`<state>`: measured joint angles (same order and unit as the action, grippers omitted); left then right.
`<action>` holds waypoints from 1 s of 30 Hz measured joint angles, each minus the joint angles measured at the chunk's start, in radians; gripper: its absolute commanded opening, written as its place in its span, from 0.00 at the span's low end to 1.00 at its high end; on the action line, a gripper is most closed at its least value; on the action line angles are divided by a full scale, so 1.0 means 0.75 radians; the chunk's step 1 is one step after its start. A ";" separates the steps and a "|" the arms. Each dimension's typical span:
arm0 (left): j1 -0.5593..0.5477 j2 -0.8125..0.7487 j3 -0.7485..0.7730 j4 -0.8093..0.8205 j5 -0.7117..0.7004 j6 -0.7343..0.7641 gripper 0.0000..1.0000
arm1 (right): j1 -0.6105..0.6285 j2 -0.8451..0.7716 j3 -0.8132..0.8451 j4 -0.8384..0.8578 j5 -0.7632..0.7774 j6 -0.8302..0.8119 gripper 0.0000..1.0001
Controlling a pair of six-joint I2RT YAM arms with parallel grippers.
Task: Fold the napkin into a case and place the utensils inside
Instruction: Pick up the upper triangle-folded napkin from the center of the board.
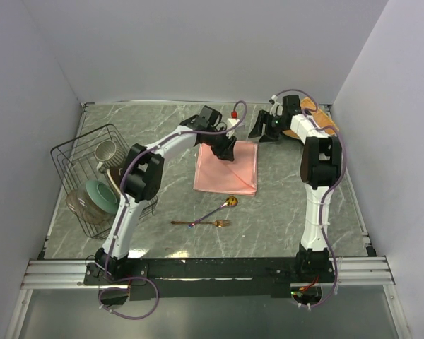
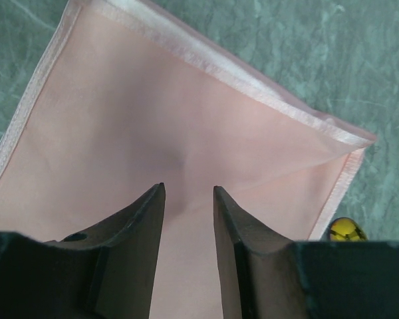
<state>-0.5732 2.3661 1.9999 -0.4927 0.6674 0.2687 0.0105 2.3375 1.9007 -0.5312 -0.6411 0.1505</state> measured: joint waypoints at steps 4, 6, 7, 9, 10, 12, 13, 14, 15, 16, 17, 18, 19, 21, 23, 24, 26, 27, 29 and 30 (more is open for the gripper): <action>-0.001 0.025 0.000 -0.002 -0.031 0.009 0.38 | 0.000 0.038 0.013 0.000 0.002 0.023 0.73; -0.004 0.034 0.000 -0.010 -0.049 0.010 0.37 | -0.001 0.044 0.019 -0.004 -0.007 0.033 0.73; -0.005 0.037 0.000 -0.011 -0.055 0.011 0.36 | 0.000 0.048 0.028 -0.015 -0.008 0.037 0.73; -0.006 0.042 0.000 -0.013 -0.068 0.014 0.35 | -0.001 0.056 0.041 -0.027 -0.010 0.043 0.73; -0.007 0.046 0.000 -0.017 -0.075 0.016 0.35 | -0.001 0.056 0.041 -0.032 -0.015 0.048 0.73; -0.007 0.049 0.000 -0.032 -0.087 0.026 0.34 | -0.001 0.056 0.041 -0.041 -0.034 0.056 0.72; -0.007 0.051 0.000 -0.040 -0.092 0.032 0.34 | -0.001 0.057 0.040 -0.043 -0.050 0.064 0.71; -0.007 0.051 0.000 -0.045 -0.096 0.034 0.34 | -0.001 0.057 0.037 -0.043 -0.066 0.073 0.70; -0.007 0.052 0.000 -0.050 -0.099 0.036 0.34 | -0.005 0.058 0.034 -0.041 -0.083 0.081 0.70; -0.007 0.052 0.000 -0.056 -0.104 0.040 0.34 | -0.008 0.058 0.030 -0.041 -0.108 0.089 0.68; -0.007 0.052 0.000 -0.061 -0.107 0.043 0.34 | -0.013 0.061 0.027 -0.040 -0.130 0.099 0.67; -0.007 0.052 0.000 -0.063 -0.109 0.045 0.34 | -0.020 0.065 0.022 -0.033 -0.156 0.110 0.66; -0.007 0.053 0.000 -0.065 -0.110 0.046 0.34 | -0.028 0.070 0.018 -0.027 -0.181 0.122 0.63; -0.007 0.053 0.000 -0.069 -0.115 0.050 0.34 | -0.046 0.085 0.011 -0.014 -0.226 0.142 0.60; -0.007 0.053 0.000 -0.071 -0.119 0.057 0.34 | -0.058 0.104 0.010 0.002 -0.269 0.166 0.54; -0.007 0.053 0.000 -0.073 -0.120 0.060 0.34 | -0.063 0.113 0.009 0.014 -0.292 0.180 0.53; -0.007 0.053 0.000 -0.077 -0.120 0.066 0.34 | -0.073 0.125 0.004 0.029 -0.326 0.200 0.44; -0.007 0.053 0.000 -0.079 -0.120 0.068 0.34 | -0.076 0.130 0.003 0.034 -0.341 0.211 0.41; -0.007 0.053 0.000 -0.083 -0.121 0.069 0.34 | -0.080 0.134 -0.001 0.046 -0.367 0.229 0.38; -0.007 0.053 0.000 -0.086 -0.121 0.069 0.34 | -0.081 0.135 -0.006 0.055 -0.386 0.241 0.42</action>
<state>-0.5785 2.4062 1.9999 -0.5571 0.5770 0.3202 -0.0502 2.4386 1.8961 -0.4896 -0.9306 0.3309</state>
